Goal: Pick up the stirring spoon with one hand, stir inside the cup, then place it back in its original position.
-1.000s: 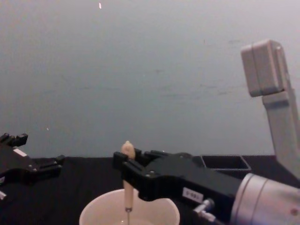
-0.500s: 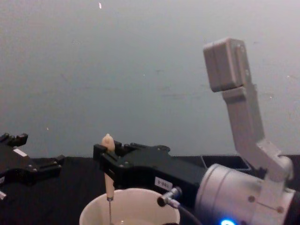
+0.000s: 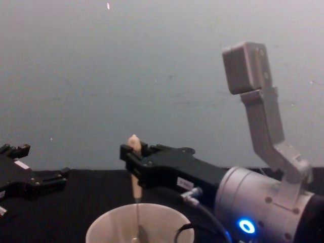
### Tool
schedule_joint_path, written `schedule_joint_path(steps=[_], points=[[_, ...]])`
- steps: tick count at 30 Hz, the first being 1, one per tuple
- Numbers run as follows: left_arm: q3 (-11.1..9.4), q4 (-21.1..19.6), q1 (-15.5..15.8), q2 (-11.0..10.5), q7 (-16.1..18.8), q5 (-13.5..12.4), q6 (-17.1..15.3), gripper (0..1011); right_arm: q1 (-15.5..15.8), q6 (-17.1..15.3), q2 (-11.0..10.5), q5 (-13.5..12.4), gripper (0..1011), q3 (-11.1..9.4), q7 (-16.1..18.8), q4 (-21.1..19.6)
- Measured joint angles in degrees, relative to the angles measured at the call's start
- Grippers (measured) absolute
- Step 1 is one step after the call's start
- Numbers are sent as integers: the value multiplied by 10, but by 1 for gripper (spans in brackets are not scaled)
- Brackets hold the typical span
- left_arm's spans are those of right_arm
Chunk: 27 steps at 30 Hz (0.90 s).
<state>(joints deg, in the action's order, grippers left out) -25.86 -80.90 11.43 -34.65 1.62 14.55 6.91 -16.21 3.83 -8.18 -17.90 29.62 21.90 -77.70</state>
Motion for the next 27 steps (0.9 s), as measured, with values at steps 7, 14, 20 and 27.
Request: schedule_joint_path(steps=[7,14,20,27], points=[[0,0,0,0,0,0,0,1001,13,-5,-16,-6,223,-16,7,-19],[0,0,0,0,0,0,0,1001,37,-22,-37,-30,223,-29,18,-60],[0,0,0,0,0,0,0,1001,56,-32,-53,-45,223,-30,25,-91],[0,0,0,0,0,0,0,1001,72,-37,-66,-50,223,-15,29,-114]])
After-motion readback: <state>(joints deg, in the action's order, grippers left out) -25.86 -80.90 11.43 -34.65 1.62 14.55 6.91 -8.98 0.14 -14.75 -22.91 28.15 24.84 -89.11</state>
